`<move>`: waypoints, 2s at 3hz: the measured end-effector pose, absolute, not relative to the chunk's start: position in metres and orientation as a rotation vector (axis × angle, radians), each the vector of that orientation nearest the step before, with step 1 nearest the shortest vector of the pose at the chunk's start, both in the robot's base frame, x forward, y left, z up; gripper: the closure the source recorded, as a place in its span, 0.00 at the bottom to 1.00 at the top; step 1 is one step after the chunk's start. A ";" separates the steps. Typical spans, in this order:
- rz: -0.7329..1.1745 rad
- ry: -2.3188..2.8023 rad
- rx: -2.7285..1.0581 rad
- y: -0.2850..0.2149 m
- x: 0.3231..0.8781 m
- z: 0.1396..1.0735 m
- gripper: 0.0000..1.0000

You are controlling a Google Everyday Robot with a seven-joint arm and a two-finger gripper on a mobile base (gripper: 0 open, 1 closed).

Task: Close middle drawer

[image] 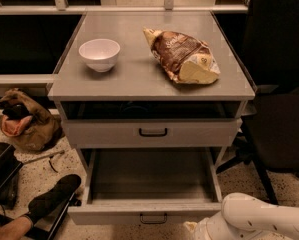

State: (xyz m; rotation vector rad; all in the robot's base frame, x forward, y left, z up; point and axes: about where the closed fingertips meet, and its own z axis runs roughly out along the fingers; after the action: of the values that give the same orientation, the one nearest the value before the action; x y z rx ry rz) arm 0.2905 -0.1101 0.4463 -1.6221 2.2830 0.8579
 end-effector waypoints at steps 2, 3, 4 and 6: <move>0.672 2.328 -1.660 -0.128 0.339 0.451 0.00; 0.626 2.289 -1.669 -0.132 0.379 0.456 0.00; 0.621 2.280 -1.670 -0.129 0.382 0.454 0.00; 0.595 2.179 -1.708 -0.111 0.426 0.441 0.00</move>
Offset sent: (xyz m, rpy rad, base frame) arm 0.1074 -0.0339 0.0158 -0.1497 -0.1486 -0.0210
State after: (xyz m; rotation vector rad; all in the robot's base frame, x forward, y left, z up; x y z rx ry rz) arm 0.4256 -0.1111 0.4415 -1.7079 2.1791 0.5948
